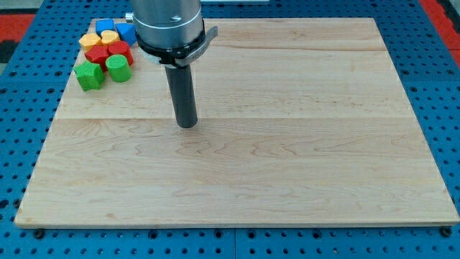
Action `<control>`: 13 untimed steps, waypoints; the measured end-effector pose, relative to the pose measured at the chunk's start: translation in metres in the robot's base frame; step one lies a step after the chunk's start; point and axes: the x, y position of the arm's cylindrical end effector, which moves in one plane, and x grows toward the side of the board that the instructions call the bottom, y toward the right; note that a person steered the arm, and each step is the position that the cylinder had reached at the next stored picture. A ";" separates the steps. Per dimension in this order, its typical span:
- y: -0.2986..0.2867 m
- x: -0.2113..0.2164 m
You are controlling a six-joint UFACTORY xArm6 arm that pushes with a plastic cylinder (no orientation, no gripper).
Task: Move the red circle and red star a bit right
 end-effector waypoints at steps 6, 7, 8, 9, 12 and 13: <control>-0.209 0.025; -0.232 0.008; -0.233 -0.014; -0.227 -0.060; -0.176 -0.138; -0.148 -0.152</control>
